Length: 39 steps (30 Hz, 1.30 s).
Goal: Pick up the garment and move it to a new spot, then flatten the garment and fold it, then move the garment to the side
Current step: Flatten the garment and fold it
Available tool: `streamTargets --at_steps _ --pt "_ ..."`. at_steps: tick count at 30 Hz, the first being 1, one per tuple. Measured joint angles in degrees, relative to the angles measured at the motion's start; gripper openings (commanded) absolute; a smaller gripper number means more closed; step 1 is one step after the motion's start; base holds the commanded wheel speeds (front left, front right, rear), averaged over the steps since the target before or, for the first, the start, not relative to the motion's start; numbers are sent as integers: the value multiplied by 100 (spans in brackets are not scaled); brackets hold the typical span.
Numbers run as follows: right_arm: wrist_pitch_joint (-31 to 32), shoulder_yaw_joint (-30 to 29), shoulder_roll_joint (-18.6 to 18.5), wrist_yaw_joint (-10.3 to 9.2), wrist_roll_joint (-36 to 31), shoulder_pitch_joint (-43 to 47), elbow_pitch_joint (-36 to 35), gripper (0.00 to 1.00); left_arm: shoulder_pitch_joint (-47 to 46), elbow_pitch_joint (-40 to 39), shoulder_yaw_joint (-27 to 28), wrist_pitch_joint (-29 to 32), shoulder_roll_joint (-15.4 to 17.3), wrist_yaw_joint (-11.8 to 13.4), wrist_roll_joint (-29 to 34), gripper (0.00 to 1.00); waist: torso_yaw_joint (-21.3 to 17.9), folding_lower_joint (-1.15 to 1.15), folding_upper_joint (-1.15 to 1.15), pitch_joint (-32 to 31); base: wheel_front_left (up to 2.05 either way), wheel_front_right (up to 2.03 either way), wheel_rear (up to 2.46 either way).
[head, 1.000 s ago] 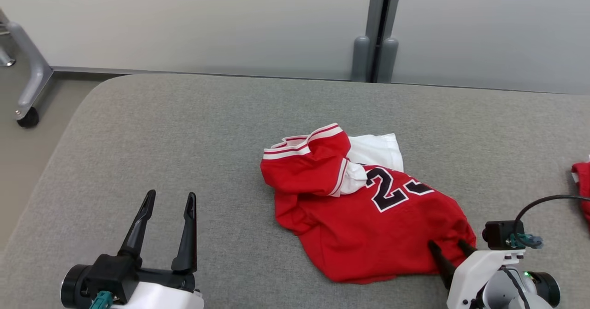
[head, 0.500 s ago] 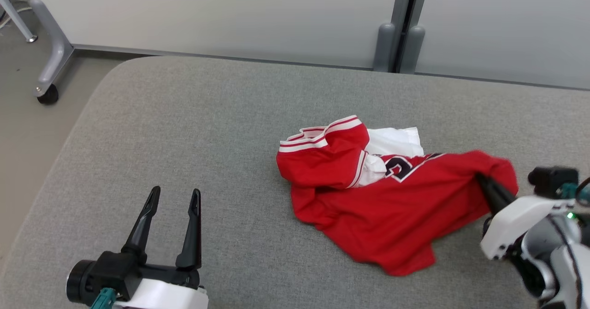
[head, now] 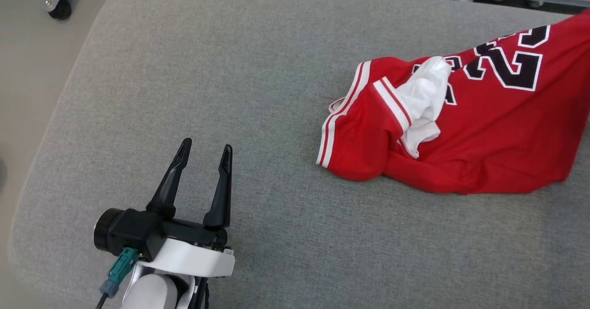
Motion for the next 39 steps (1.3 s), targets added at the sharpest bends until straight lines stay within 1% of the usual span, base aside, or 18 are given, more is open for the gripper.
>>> streamTargets --at_steps 1,2,3,6,9,12,15,19,25,28,33,36,39 --pt "-20 33 12 0 0 -120 201 15 -24 23 8 -1 -12 -13 10 100 41 0 0 71 0 0 0" --pt "-63 55 21 0 0 -226 393 43 -45 58 14 0 -25 -32 32 100 80 0 0 129 0 0 0" --pt "-115 66 32 0 -7 -322 627 100 -71 96 15 0 -42 -53 47 100 117 0 0 172 0 0 0" --pt "-374 169 135 0 -34 -459 1171 100 -150 177 34 0 -73 -107 108 100 154 0 0 164 0 0 0" --pt "-727 356 296 -1 27 -460 1421 100 -153 234 94 0 -89 -149 177 100 100 0 0 26 0 0 0" --pt "-1146 543 434 -1 167 -360 1467 100 -136 308 148 -1 -63 -199 235 100 -23 0 0 -187 0 0 0" --pt "-1549 775 573 -1 314 -83 1359 100 -94 360 227 0 30 -209 260 100 -186 0 0 -423 0 0 0" --pt "-2165 1020 701 -1 472 341 979 100 1 375 337 -1 132 -221 274 100 -471 0 0 -743 0 0 0" --pt "-2891 1123 790 -1 593 1251 183 100 248 290 508 0 231 -96 246 100 -950 0 0 -1158 0 0 0" --pt "-3058 1063 869 -1 599 1774 -347 100 362 247 568 0 268 -54 229 100 -1172 0 0 -1312 0 0 0" --pt "-3190 814 1017 -1 419 2724 -1244 100 537 210 582 0 242 -9 156 100 -1449 0 0 -1484 0 0 0" --pt "-3198 555 1172 -1 322 3230 -1536 100 622 203 581 0 224 14 132 100 -1538 0 0 -1532 0 0 0" --pt "-3207 442 1327 -1 233 3492 -1705 100 654 191 567 0 234 22 104 100 -1610 0 0 -1537 0 0 0"
